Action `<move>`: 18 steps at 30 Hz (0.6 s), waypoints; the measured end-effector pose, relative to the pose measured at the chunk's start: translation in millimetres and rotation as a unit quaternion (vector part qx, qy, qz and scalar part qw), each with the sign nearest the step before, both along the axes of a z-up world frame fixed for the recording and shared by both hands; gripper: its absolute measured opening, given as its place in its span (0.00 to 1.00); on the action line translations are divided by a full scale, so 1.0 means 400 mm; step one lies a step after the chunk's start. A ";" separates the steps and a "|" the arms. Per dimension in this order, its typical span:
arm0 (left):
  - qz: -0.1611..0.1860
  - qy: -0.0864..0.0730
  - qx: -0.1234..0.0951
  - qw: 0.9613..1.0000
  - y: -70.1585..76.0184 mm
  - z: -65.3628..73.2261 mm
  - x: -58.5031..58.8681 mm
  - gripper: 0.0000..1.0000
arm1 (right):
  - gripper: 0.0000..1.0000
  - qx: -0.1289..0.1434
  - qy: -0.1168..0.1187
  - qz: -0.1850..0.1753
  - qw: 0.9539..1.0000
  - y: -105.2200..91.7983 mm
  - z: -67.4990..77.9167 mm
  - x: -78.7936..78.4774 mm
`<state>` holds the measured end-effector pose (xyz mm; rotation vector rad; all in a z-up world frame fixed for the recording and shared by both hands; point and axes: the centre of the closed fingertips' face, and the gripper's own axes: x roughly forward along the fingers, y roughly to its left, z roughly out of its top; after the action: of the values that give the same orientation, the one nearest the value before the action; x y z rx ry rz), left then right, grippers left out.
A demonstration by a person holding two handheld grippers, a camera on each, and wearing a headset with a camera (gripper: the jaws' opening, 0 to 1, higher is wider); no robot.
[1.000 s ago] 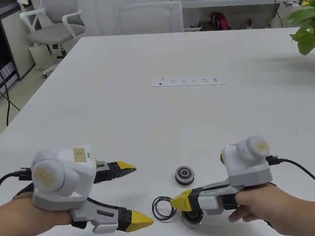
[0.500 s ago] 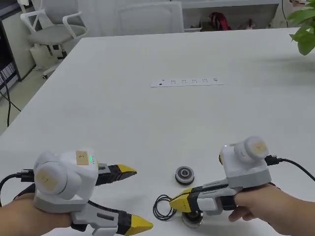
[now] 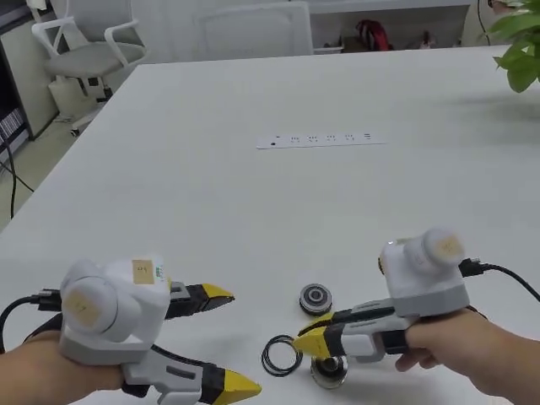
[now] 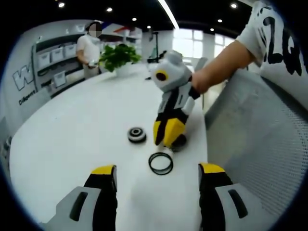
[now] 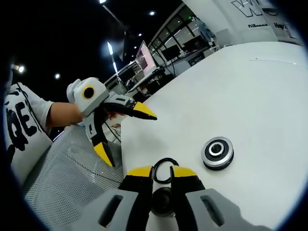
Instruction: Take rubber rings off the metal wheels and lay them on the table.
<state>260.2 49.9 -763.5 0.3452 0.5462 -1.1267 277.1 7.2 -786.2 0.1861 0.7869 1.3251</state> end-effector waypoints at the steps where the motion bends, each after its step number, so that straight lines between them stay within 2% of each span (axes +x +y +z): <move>1: 0.000 0.000 0.000 1.000 0.000 0.000 0.002 0.70 | 0.11 0.004 -0.004 -0.004 1.000 -0.002 0.006 0.007; 10: -0.006 0.005 0.002 1.000 -0.004 0.004 0.017 0.68 | 0.13 0.019 -0.018 -0.049 0.998 -0.037 0.035 0.065; 18: 0.004 0.006 -0.007 1.000 -0.014 0.011 0.055 0.66 | 0.16 0.015 -0.046 -0.082 0.995 -0.077 0.047 0.114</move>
<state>282.0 44.2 -759.2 0.3240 0.5492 -1.1242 322.5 -23.5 -767.3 0.2077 0.6610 1.1825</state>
